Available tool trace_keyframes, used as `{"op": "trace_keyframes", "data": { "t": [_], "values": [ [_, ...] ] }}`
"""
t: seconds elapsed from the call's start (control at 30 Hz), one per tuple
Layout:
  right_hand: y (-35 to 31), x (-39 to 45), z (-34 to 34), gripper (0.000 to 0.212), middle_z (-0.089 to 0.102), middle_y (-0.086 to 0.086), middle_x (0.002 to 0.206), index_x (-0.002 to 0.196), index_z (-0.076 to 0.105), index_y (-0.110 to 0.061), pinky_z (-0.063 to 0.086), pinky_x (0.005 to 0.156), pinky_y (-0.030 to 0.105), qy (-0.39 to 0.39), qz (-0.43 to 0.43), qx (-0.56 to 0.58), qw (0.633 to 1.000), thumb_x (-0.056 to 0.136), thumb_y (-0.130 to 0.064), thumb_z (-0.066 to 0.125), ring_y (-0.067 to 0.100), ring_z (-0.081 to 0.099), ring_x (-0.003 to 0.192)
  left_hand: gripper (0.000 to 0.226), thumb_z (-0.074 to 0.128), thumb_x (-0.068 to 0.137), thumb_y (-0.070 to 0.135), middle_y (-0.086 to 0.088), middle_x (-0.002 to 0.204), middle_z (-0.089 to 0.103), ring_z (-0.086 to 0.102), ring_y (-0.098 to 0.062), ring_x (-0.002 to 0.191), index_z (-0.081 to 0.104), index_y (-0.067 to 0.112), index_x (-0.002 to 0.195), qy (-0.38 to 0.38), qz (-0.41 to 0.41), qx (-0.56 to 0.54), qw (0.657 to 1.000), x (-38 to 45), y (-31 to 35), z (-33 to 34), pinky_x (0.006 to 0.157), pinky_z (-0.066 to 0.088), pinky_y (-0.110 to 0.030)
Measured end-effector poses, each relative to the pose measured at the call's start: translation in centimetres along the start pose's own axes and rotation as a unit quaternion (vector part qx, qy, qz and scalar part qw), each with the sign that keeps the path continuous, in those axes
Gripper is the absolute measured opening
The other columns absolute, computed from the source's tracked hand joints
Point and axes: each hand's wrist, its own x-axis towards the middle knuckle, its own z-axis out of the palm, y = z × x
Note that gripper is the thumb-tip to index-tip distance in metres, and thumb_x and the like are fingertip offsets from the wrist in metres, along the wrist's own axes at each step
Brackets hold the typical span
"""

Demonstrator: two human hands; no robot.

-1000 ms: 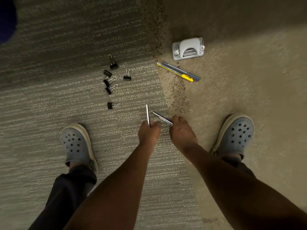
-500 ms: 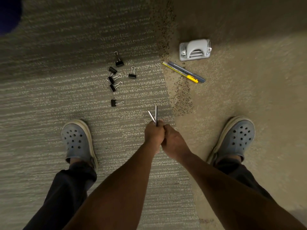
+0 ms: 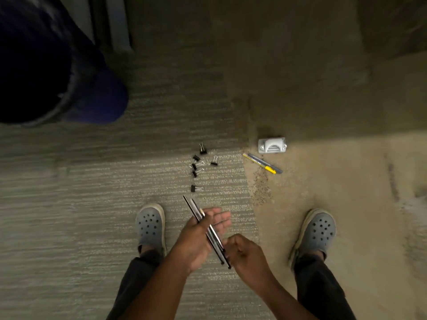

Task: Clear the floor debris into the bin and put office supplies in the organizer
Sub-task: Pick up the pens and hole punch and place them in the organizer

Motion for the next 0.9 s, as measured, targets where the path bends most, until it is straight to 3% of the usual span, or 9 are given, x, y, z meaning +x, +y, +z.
{"op": "trace_keyframes", "data": {
  "t": [0.1, 0.2, 0.27, 0.33, 0.43, 0.6, 0.7, 0.8, 0.9],
  "values": [
    [-4.0, -0.5, -0.8, 0.025, 0.065, 0.000, 0.061, 0.066, 0.058, -0.021, 0.047, 0.060, 0.029, 0.011, 0.001, -0.013, 1.000, 0.084, -0.034, 0.070, 0.009, 0.057, 0.054, 0.031, 0.040, 0.102, 0.029, -0.013, 0.090, 0.074, 0.070, -0.026, 0.076, 0.056, 0.005, 0.114, 0.040, 0.032, 0.034, 0.998, -3.4, 2.4, 1.1, 0.067, 0.054, -0.036],
    [-6.3, 1.6, -2.3, 0.034, 0.065, -0.003, 0.067, 0.078, 0.063, -0.017, 0.047, 0.058, 0.022, -0.011, 0.023, -0.010, 1.000, 0.067, -0.042, 0.084, 0.004, 0.054, 0.056, 0.032, 0.040, 0.101, 0.036, -0.004, 0.054, 0.050, 0.043, -0.017, 0.046, 0.056, 0.010, 0.109, 0.123, 0.060, 0.095, 0.986, -4.6, 4.1, 1.2, 0.046, 0.041, -0.027],
    [-6.4, 4.8, -3.8, 0.025, 0.070, -0.006, 0.076, 0.081, 0.065, -0.017, 0.054, 0.068, 0.026, -0.016, 0.021, -0.032, 0.999, 0.080, -0.040, 0.074, 0.008, 0.064, 0.067, 0.030, 0.040, 0.101, 0.037, 0.002, 0.051, 0.037, 0.030, -0.011, 0.042, 0.055, 0.012, 0.109, 0.137, 0.054, 0.095, 0.985, -4.1, 4.7, 0.9, 0.042, 0.029, -0.023],
    [-5.4, 9.2, -6.1, 0.024, 0.071, 0.000, 0.093, 0.095, 0.066, -0.015, 0.052, 0.080, 0.029, 0.039, 0.025, -0.119, 0.992, 0.090, -0.038, 0.063, 0.019, 0.068, 0.088, 0.029, 0.043, 0.100, 0.038, 0.006, 0.050, 0.031, 0.024, -0.008, 0.041, 0.056, 0.013, 0.108, 0.137, 0.038, 0.091, 0.986, -2.9, 4.9, 0.7, 0.041, 0.021, -0.020],
    [-3.1, 16.2, -10.0, 0.039, 0.062, 0.016, 0.118, 0.124, 0.054, -0.010, 0.048, 0.089, 0.037, 0.124, 0.037, -0.312, 0.941, 0.090, -0.028, 0.061, 0.033, 0.059, 0.109, 0.029, 0.047, 0.100, 0.036, 0.007, 0.050, 0.030, 0.023, -0.007, 0.040, 0.059, 0.011, 0.108, 0.136, 0.017, 0.104, 0.985, 0.4, 5.1, 0.6, 0.039, 0.019, -0.019],
    [-0.4, 25.8, -14.0, 0.053, 0.047, 0.023, 0.131, 0.136, 0.039, -0.005, 0.045, 0.093, 0.046, 0.157, -0.014, -0.503, 0.850, 0.084, -0.005, 0.050, 0.042, 0.048, 0.116, 0.023, 0.050, 0.098, 0.026, 0.005, 0.054, 0.034, 0.026, -0.007, 0.040, 0.059, 0.010, 0.111, 0.122, 0.004, 0.106, 0.987, 7.4, 5.2, 0.9, 0.036, 0.022, -0.018],
    [1.2, 29.5, -15.0, 0.042, 0.050, 0.028, 0.124, 0.126, 0.047, 0.003, 0.046, 0.092, 0.048, 0.158, -0.029, -0.559, 0.814, 0.085, -0.002, 0.050, 0.045, 0.048, 0.113, 0.020, 0.052, 0.097, 0.026, 0.005, 0.057, 0.035, 0.028, -0.006, 0.041, 0.059, 0.012, 0.110, 0.110, 0.003, 0.093, 0.990, 10.6, 4.7, 0.8, 0.036, 0.022, -0.019],
    [2.2, 30.5, -15.2, 0.032, 0.050, 0.029, 0.120, 0.120, 0.051, 0.005, 0.047, 0.086, 0.050, 0.205, -0.036, -0.548, 0.810, 0.089, -0.004, 0.050, 0.047, 0.049, 0.111, 0.018, 0.055, 0.095, 0.026, 0.005, 0.056, 0.035, 0.028, -0.006, 0.039, 0.061, 0.015, 0.108, 0.094, 0.005, 0.076, 0.993, 11.8, 4.0, 0.5, 0.036, 0.023, -0.017],
    [1.9, 28.2, -15.1, 0.027, 0.053, 0.029, 0.118, 0.114, 0.053, 0.002, 0.046, 0.086, 0.047, 0.214, -0.035, -0.476, 0.852, 0.090, -0.011, 0.053, 0.046, 0.053, 0.108, 0.018, 0.055, 0.094, 0.023, 0.005, 0.054, 0.038, 0.030, -0.006, 0.038, 0.062, 0.017, 0.110, 0.090, -0.002, 0.049, 0.995, 11.1, 3.3, -0.1, 0.035, 0.025, -0.017]
  ]
}}
